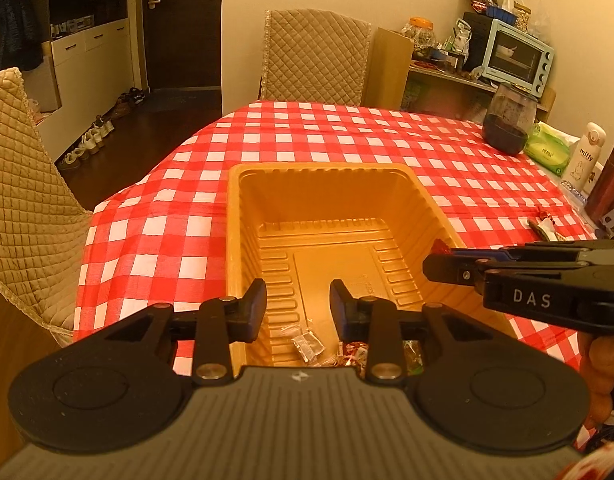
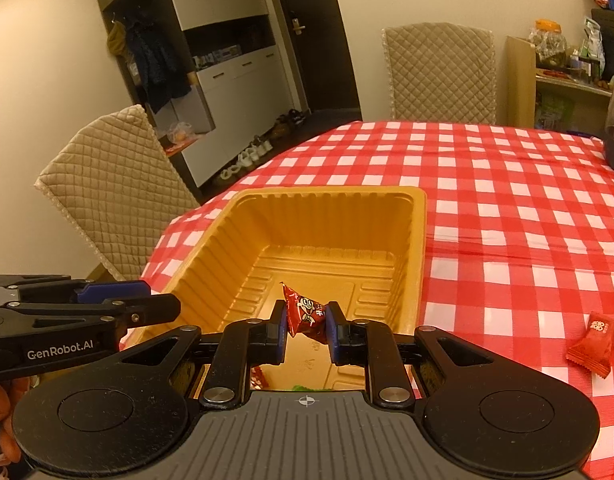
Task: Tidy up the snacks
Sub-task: 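Carry both candies over the orange tray and open both tools to release, then move both open tools back toward the snack pile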
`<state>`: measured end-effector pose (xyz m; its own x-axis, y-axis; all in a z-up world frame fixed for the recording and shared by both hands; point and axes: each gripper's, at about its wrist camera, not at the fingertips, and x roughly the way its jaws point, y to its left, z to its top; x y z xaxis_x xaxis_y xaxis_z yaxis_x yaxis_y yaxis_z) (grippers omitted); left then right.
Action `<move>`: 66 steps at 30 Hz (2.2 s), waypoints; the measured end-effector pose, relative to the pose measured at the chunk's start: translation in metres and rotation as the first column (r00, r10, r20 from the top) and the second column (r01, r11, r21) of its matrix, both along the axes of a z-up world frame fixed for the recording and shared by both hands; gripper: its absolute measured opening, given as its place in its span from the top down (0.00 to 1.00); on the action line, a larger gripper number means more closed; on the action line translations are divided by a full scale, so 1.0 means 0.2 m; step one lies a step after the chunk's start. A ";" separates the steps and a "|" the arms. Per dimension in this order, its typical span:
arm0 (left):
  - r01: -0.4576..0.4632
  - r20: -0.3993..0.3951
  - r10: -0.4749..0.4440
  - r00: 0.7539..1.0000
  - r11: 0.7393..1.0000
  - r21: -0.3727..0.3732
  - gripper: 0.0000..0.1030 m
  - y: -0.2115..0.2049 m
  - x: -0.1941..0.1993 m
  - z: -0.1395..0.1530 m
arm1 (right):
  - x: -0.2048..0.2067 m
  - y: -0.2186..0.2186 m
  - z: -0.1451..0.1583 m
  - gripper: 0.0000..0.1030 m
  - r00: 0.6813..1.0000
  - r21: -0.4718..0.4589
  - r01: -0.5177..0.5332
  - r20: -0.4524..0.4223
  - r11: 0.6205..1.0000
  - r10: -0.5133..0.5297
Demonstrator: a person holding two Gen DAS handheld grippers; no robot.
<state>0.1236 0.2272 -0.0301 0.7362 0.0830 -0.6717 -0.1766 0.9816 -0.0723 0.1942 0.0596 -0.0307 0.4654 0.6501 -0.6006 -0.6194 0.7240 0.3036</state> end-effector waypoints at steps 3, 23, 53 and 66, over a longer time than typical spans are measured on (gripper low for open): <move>-0.003 0.001 0.003 1.000 1.000 -0.001 0.69 0.00 -0.01 0.00 | 0.00 0.00 0.01 0.80 1.000 0.028 -0.005 -0.001 1.000 0.005; 0.010 0.031 -0.009 0.999 1.000 -0.017 0.68 -0.07 -0.06 0.09 | -0.12 -0.30 0.09 0.62 0.987 0.075 0.158 0.020 0.985 -0.160; 0.260 0.069 -0.256 0.964 0.963 -0.073 0.58 -0.87 -0.02 0.23 | -0.46 -1.25 0.24 0.55 0.831 -0.030 0.557 0.019 0.830 -0.556; 0.307 0.043 -0.305 0.951 0.949 -0.070 0.49 -1.04 0.07 0.18 | -0.40 -1.44 0.17 0.51 0.786 -0.057 0.617 0.006 0.785 -0.618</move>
